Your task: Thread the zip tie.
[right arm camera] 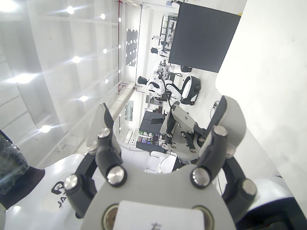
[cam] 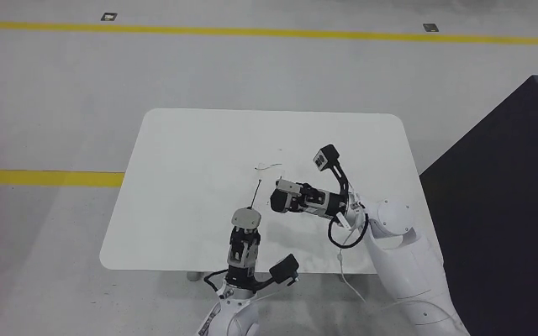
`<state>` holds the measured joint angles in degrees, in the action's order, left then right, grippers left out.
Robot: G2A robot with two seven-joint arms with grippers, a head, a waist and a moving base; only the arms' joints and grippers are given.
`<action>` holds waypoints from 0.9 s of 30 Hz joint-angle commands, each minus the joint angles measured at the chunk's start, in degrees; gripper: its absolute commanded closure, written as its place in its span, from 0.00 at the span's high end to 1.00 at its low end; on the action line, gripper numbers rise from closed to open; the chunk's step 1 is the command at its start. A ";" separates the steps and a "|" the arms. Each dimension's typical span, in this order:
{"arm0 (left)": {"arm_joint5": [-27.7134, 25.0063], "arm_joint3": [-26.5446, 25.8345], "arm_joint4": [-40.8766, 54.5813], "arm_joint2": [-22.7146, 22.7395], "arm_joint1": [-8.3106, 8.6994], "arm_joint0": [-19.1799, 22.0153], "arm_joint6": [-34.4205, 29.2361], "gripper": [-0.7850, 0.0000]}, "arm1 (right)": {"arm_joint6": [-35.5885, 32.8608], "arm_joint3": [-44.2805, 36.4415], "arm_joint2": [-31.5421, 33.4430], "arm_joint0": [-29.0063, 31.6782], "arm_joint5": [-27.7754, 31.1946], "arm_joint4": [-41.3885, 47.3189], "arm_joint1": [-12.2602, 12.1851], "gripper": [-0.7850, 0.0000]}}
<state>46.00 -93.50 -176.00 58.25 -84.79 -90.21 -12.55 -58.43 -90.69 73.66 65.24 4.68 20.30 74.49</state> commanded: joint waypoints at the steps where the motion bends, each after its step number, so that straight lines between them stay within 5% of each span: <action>1: 0.05 0.40 0.00 0.15 0.04 -0.03 0.92 0.00 | -0.52 0.39 -0.19 -0.25 -0.48 0.74 -0.07 0.41; 16: 0.45 1.36 0.00 0.19 -0.20 0.45 3.40 0.00 | 0.79 1.50 -3.06 -1.86 0.36 -0.22 -0.38 0.40; 27: 0.27 1.80 0.00 0.26 -0.41 0.65 4.09 0.00 | 1.65 1.28 -5.12 -1.81 1.09 -1.17 -0.60 0.28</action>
<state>46.35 -91.78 -176.00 58.55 -85.19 -89.58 -8.58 -56.85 -89.35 68.66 63.45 5.71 19.07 73.90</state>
